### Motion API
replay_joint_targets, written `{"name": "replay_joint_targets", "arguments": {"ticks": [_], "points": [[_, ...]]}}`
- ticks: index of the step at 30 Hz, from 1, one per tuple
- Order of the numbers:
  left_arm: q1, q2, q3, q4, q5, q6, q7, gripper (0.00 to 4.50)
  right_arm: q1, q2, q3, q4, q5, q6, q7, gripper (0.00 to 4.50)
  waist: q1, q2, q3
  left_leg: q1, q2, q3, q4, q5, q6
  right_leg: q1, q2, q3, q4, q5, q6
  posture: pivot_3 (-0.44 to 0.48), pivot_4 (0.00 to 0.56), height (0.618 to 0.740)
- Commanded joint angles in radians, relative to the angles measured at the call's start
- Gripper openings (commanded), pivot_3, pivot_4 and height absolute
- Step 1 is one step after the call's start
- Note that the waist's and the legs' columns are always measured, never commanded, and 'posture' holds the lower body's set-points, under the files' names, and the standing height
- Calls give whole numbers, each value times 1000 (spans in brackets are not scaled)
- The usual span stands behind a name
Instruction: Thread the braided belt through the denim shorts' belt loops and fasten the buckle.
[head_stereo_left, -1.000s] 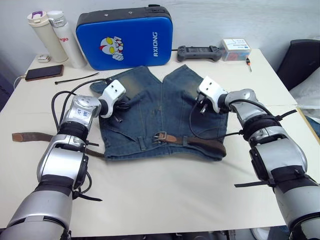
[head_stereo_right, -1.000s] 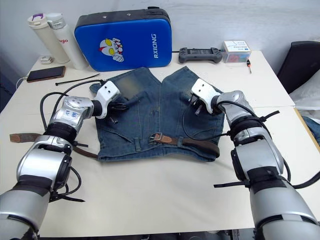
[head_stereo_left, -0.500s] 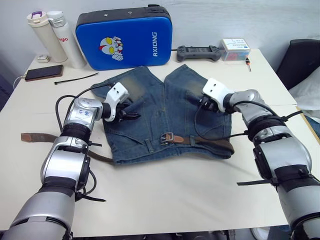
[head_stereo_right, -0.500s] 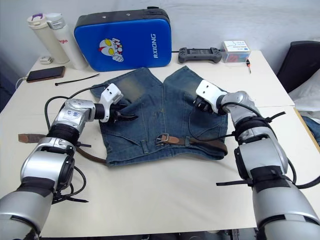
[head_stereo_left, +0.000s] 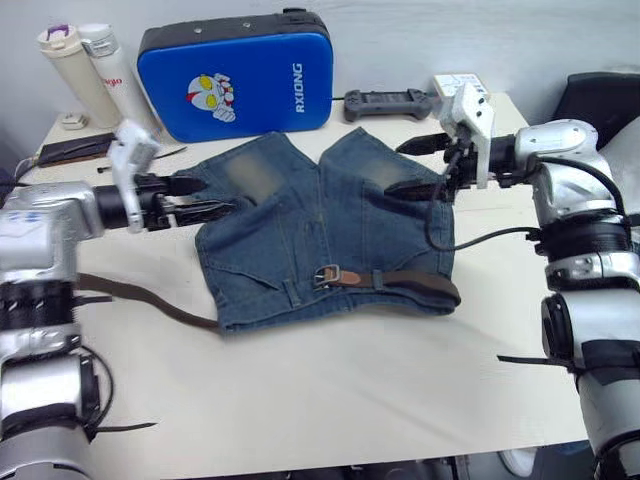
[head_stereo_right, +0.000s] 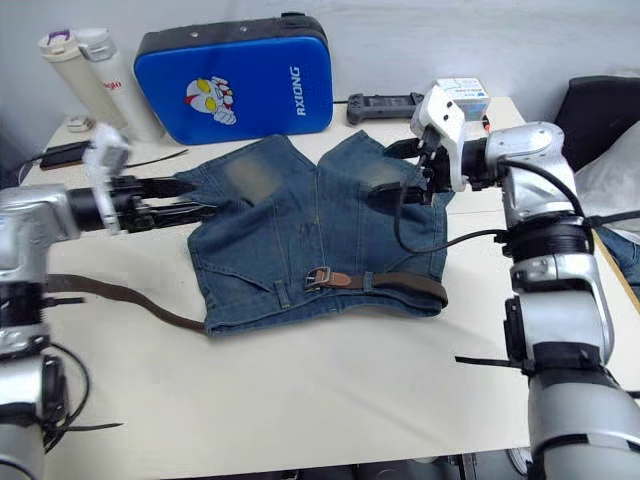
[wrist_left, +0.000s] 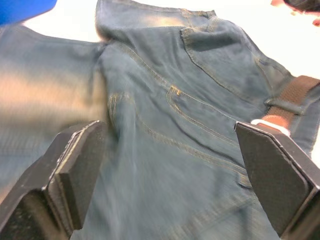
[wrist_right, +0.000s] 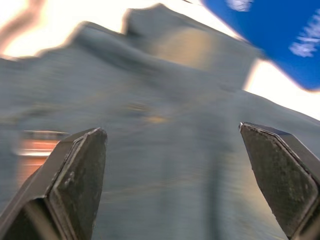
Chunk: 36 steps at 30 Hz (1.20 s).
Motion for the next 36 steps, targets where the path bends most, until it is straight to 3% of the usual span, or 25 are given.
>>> {"name": "replay_joint_targets", "arguments": {"ticks": [1, 3, 7, 11, 14, 19, 23, 28, 36], "points": [[105, 21, 219, -294, -73, 266, 130, 4500, 43, -90, 10, -308, 154, 246, 119, 4490, 11, 0, 1, 0, 0, 0, 0, 0, 0, 0, 0, 0, 0, 0, 0, 0, 150, 740], [179, 24, 334, -399, -109, 399, 147, 4500, 81, -139, 30, -401, 214, 311, 149, 4490, 18, 0, 1, 0, 0, 0, 1, 0, 1, 2, 0, 0, -3, 0, 0, 0, 150, 740], [347, 34, 494, -518, -121, 511, 179, 4500, 108, -173, 30, -487, 313, 411, 154, 4490, 19, 0, 1, 3, 0, 0, 0, 0, 1, 6, 0, 1, -8, 0, 0, 0, 150, 740], [461, -4, 592, -539, -77, 584, 309, 4500, 110, -186, 47, -511, 346, 431, 137, 4490, 19, 0, 1, 3, 0, 0, 0, 0, 1, 5, 0, 1, -10, 0, -1, 0, 150, 740], [495, -107, 628, -522, -51, 584, 489, 4500, 108, -177, 70, -511, 346, 418, 118, 4490, 19, 0, 1, 3, 0, 0, -1, -2, 3, 6, 0, 1, -10, 0, -1, 0, 150, 740], [292, -410, 694, -507, 41, 584, 864, 4500, 92, -127, 113, -451, 310, 370, 76, 4490, 37, -9, 1, 3, 0, 0, 2, -2, 3, 6, 0, 0, -8, 0, 0, 0, 150, 740], [95, -536, 732, -465, 178, 584, 1079, 4500, 89, -112, 127, -436, 295, 351, 65, 4490, 46, -18, 0, 2, 0, 0, 3, 0, 0, 5, 0, 0, -7, 0, 0, 0, 150, 740], [-114, -587, 769, -387, 277, 584, 1191, 4500, 98, -121, 125, -455, 293, 356, 41, 4490, 55, -19, 0, 1, -1, 0, 4, -1, 0, 5, 0, -1, -7, 1, 1, 0, 150, 740], [-247, -583, 808, -173, 406, 553, 1305, 4500, 117, -113, 98, -478, 270, 343, -59, 4490, 45, -20, 0, 2, 0, 1, 2, 0, -2, 4, 0, -2, -6, 1, 1, 0, 150, 740]]}}
